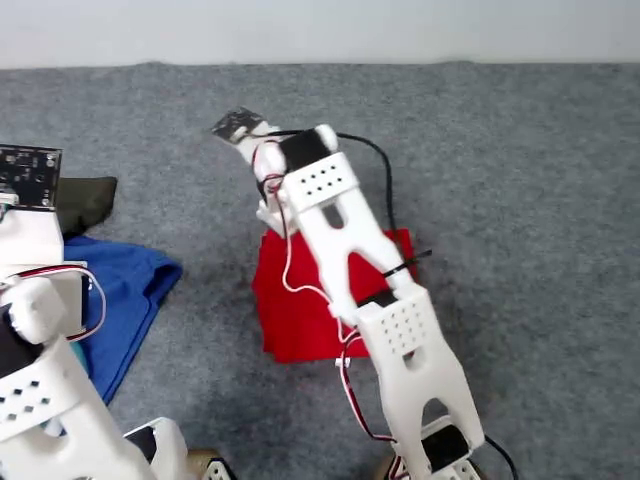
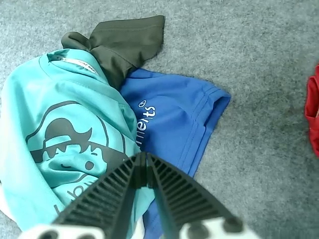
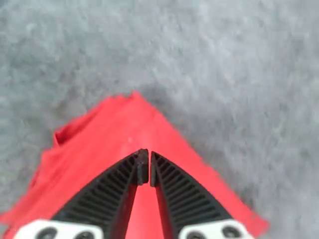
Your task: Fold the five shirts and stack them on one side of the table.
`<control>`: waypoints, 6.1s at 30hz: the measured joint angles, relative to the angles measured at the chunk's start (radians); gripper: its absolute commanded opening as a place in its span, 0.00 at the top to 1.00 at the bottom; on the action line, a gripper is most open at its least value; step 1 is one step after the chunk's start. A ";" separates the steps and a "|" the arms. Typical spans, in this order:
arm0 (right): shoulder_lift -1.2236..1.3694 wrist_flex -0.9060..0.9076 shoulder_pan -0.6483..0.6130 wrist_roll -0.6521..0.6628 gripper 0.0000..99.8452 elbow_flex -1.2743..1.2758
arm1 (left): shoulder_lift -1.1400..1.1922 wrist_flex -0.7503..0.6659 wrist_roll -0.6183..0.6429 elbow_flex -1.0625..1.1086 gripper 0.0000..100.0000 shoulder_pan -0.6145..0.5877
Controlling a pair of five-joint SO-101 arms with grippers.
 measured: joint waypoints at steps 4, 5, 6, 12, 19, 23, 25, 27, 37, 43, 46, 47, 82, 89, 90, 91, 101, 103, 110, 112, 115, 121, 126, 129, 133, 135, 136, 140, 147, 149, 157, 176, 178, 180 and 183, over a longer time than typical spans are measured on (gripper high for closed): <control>-0.141 0.000 0.044 -0.006 0.99 0.222 | 0.000 0.000 0.000 0.003 0.98 0.025; -0.176 0.000 0.060 -0.006 0.99 0.273 | -0.002 0.000 0.000 0.012 0.98 0.049; -0.210 0.000 0.077 -0.006 0.99 0.318 | -0.002 0.000 0.000 0.025 0.98 0.084; -0.327 0.000 0.244 -0.006 0.99 0.436 | -0.002 -0.002 0.078 0.141 0.97 0.388; -0.336 0.000 0.358 -0.006 0.99 0.442 | 0.115 -0.068 0.084 0.272 0.90 0.589; -0.292 -0.002 0.358 -0.006 0.99 0.442 | 0.290 -0.081 0.086 0.258 0.90 0.635; -0.224 -0.020 0.376 -0.006 0.99 0.442 | 0.358 -0.083 0.086 0.221 0.90 0.641; -0.155 -0.066 0.405 -0.006 0.99 0.442 | 0.384 -0.083 0.086 0.169 0.90 0.641; -0.029 -0.155 0.446 -0.005 0.99 0.433 | 0.390 -0.008 0.086 0.023 0.90 0.615; -0.100 -0.032 0.451 -0.005 0.99 0.350 | 0.390 -0.008 0.075 0.021 0.90 0.445; -0.152 0.000 0.450 -0.021 0.99 0.350 | 0.390 -0.008 0.054 0.021 0.90 0.354; -0.178 0.000 0.450 -0.031 0.99 0.368 | 0.390 -0.008 0.049 0.021 0.90 0.324; -0.623 -0.433 0.244 -0.267 0.98 1.481 | 0.391 -0.008 0.009 0.021 0.90 0.075; -0.640 -0.440 0.249 -0.235 0.99 1.484 | 0.391 -0.008 0.009 0.021 0.90 0.075; -0.649 -0.439 0.258 -0.226 0.99 1.491 | 0.391 -0.008 0.009 0.021 0.90 0.075; -0.657 -0.434 0.269 -0.212 0.99 1.494 | 0.391 -0.008 0.009 0.021 0.90 0.075; -0.821 -0.381 0.543 0.253 0.99 1.458 | 0.391 -0.008 0.009 0.021 0.90 0.075; -0.822 -0.379 0.609 0.377 0.99 1.384 | 0.391 -0.008 0.009 0.021 0.90 0.075; -0.730 -0.431 0.715 0.736 0.99 1.109 | 0.391 -0.006 0.009 0.015 0.90 0.075; -0.657 -0.460 0.729 0.773 0.99 1.023 | 0.391 -0.005 0.009 -0.005 0.90 0.075; -0.534 -0.486 0.735 0.793 0.99 0.896 | 0.391 -0.003 0.009 -0.048 0.90 0.075; -0.370 -0.474 0.735 0.784 0.71 0.724 | 0.391 -0.003 0.009 -0.075 0.90 0.075; -0.368 -0.364 0.735 0.571 0.70 0.591 | 0.391 -0.003 0.009 -0.075 0.90 0.075; -0.368 -0.236 0.732 0.488 0.78 0.531 | 0.391 -0.003 0.009 -0.075 0.90 0.075; -0.368 -0.064 0.689 0.442 0.95 0.497 | 0.391 -0.003 0.009 -0.075 0.90 0.075; -0.368 -0.005 0.654 0.414 0.99 0.496 | 0.391 -0.003 0.009 -0.075 0.90 0.075; -0.368 -0.002 0.637 0.396 0.98 0.496 | 0.391 -0.003 0.009 -0.075 0.90 0.075; -0.368 0.000 0.624 0.288 0.99 0.494 | 0.391 -0.003 0.009 -0.075 0.90 0.075; -0.436 0.000 0.597 0.244 0.99 0.735 | 0.391 -0.003 0.009 -0.075 0.90 0.075; -0.473 0.000 0.597 0.244 0.99 0.824 | 0.391 -0.003 0.009 -0.075 0.90 0.075; -0.512 -0.141 0.555 0.176 0.99 1.083 | 0.391 -0.003 0.009 -0.075 0.90 0.075; -0.747 -0.212 0.497 0.118 0.99 1.178 | 0.391 -0.003 0.009 -0.075 0.90 0.077; -0.753 -0.216 0.531 0.143 0.99 1.178 | 0.391 -0.003 0.009 -0.075 0.90 0.091; -0.753 -0.258 0.557 0.155 0.99 1.183 | 0.391 -0.003 0.009 -0.075 0.90 0.115; -0.704 -0.333 0.594 0.161 0.99 1.181 | 0.391 -0.003 0.009 -0.075 0.90 0.155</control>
